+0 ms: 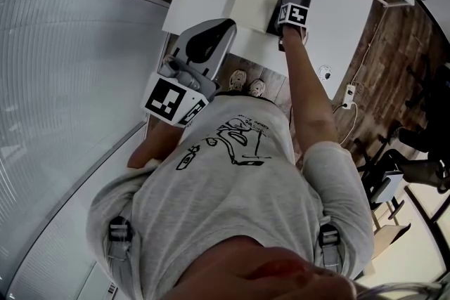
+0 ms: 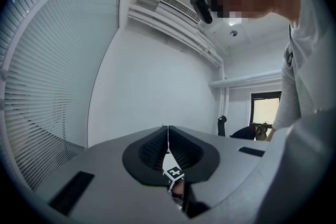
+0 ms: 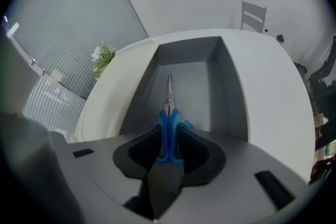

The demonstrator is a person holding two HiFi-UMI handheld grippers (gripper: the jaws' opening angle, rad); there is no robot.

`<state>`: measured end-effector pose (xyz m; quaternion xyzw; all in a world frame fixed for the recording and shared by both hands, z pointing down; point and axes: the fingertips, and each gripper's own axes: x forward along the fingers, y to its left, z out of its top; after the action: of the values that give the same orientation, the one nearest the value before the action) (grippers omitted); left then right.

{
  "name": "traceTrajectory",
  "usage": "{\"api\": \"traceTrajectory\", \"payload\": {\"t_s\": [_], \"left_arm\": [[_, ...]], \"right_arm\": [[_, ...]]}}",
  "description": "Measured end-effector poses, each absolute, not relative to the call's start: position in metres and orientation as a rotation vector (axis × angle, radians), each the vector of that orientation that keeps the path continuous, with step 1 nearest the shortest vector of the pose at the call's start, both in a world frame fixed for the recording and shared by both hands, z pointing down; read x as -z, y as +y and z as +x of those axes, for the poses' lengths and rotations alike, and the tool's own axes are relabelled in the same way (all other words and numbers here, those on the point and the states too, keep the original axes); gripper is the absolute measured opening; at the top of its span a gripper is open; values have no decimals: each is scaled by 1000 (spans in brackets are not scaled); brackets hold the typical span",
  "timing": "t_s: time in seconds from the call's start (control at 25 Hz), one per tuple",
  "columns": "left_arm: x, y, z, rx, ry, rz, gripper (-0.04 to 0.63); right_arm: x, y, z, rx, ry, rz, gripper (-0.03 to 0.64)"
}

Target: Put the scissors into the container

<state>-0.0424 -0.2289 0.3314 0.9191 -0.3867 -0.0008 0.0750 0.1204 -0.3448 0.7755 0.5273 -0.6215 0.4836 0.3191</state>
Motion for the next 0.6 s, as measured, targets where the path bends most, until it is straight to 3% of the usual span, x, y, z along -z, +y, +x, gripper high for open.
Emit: {"api": "traceTrajectory", "payload": {"t_s": [0.6], "left_arm": [[-320,-222,-37,59,-1138,2779,21]], "right_arm": [[-719,-332,123,-1202,-1832,1455,112]]}}
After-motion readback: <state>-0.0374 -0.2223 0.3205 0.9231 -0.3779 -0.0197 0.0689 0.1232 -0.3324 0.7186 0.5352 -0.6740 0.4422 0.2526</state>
